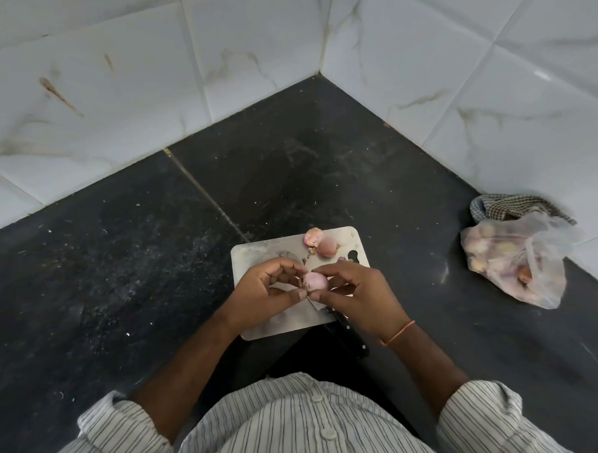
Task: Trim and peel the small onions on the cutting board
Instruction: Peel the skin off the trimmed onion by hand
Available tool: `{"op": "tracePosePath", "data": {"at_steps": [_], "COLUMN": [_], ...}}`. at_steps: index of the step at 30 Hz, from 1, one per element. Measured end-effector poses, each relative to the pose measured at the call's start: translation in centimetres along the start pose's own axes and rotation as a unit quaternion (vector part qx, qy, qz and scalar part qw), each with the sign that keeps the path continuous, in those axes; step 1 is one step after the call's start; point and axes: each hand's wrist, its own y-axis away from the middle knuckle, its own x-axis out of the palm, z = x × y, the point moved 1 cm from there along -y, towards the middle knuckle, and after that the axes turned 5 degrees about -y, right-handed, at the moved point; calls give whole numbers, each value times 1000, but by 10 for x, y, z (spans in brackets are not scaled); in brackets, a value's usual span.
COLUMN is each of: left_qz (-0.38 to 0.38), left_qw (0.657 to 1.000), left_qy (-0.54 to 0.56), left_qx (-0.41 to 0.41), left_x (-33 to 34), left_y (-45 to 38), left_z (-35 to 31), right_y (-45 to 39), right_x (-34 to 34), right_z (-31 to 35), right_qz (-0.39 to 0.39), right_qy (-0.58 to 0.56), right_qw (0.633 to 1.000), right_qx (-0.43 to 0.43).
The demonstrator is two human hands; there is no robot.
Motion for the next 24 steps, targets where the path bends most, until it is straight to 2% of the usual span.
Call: {"op": "tracePosePath", "data": {"at_steps": [6, 11, 16, 24], "left_qz": [11, 12, 42, 66], "left_qw": [997, 992, 989, 996], "left_qy": [-75, -126, -128, -53], "left_qx": [0, 23, 57, 31], "left_x": [-2, 0, 1, 7], "left_y": [-6, -11, -15, -18], "left_z": [-14, -18, -16, -15], "right_y": [-4, -11, -11, -9], "right_x": [-7, -13, -15, -13], "right_z": [9, 14, 17, 14], "right_qz": [32, 64, 74, 52], "right_qy": [118, 187, 167, 23], "right_qw": [989, 975, 978, 998], "right_qx": [-76, -104, -97, -19]}}
